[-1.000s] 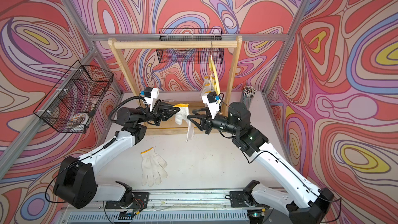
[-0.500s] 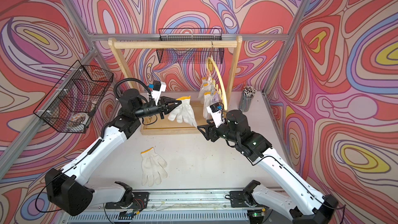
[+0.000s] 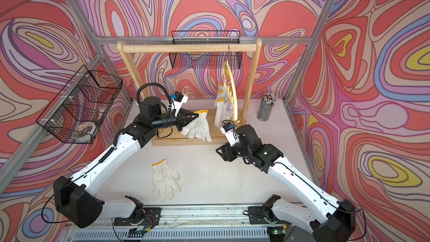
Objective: Clip the gloves onto a hanger to dry
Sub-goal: Open the clamp at the hanger.
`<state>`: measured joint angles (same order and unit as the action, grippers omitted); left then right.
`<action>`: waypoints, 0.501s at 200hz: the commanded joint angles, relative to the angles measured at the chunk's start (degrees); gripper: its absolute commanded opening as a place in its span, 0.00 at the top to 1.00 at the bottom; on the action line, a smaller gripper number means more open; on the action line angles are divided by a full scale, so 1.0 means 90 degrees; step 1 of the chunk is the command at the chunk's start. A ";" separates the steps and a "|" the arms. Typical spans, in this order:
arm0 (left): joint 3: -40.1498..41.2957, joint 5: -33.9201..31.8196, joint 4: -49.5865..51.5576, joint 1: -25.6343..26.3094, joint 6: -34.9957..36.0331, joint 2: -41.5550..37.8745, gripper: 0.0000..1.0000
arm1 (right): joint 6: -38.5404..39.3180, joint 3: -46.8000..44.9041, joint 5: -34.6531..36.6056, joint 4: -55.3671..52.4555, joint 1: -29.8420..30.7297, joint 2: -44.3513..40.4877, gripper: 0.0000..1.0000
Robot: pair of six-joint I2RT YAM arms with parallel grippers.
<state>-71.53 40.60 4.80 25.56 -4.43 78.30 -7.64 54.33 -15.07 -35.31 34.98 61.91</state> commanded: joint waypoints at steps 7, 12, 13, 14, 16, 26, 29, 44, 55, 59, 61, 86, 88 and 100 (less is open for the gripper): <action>-0.0330 -0.0330 0.0259 0.0108 0.0258 0.0160 1.00 | 0.0041 -0.0168 -0.0291 -0.0259 0.0097 0.0110 0.37; -0.0357 -0.0342 0.0275 0.0114 0.0271 0.0183 1.00 | 0.0038 -0.0195 -0.0307 -0.0282 0.0103 0.0135 0.37; -0.0360 -0.0347 0.0276 0.0116 0.0269 0.0185 1.00 | 0.0038 -0.0195 -0.0308 -0.0289 0.0105 0.0139 0.37; -0.0361 -0.0344 0.0277 0.0118 0.0268 0.0190 1.00 | 0.0038 -0.0201 -0.0308 -0.0302 0.0111 0.0145 0.37; -0.0365 -0.0352 0.0272 0.0118 0.0272 0.0200 1.00 | 0.0028 -0.0210 -0.0303 -0.0319 0.0108 0.0158 0.37; -0.0384 -0.0361 0.0254 0.0140 0.0276 0.0229 1.00 | -0.0007 -0.0249 -0.0313 -0.0358 0.0114 0.0233 0.37; -0.0397 -0.0361 0.0245 0.0137 0.0263 0.0234 1.00 | -0.0033 -0.0255 -0.0326 -0.0379 0.0108 0.0279 0.37; -0.0412 -0.0385 0.0195 0.0157 0.0239 0.0274 1.00 | -0.0132 -0.0262 -0.0327 -0.0477 0.0109 0.0463 0.37; -0.0431 -0.0417 0.0180 0.0162 0.0218 0.0301 1.00 | -0.0188 -0.0306 -0.0333 -0.0490 0.0115 0.0553 0.37; -0.0446 -0.0445 0.0180 0.0167 0.0218 0.0309 1.00 | -0.0208 -0.0332 -0.0291 -0.0482 0.0108 0.0575 0.36; -0.0450 -0.0462 0.0180 0.0165 0.0211 0.0312 1.00 | -0.0219 -0.0347 -0.0272 -0.0471 0.0107 0.0588 0.37; -0.0502 -0.0671 0.0190 0.0161 0.0178 0.0352 1.00 | -0.0519 -0.0502 0.0039 -0.0314 0.0107 0.0584 0.37; -0.0508 -0.0685 0.0192 0.0161 0.0164 0.0352 1.00 | -0.0555 -0.0534 0.0069 -0.0261 0.0112 0.0561 0.37; -0.0510 -0.0778 0.0191 0.0158 0.0162 0.0362 1.00 | -0.0913 -0.0643 0.0199 0.0020 0.0101 0.0408 0.38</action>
<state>-73.91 35.75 6.20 26.76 -3.60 81.41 -10.66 50.28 -16.19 -38.09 35.70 67.53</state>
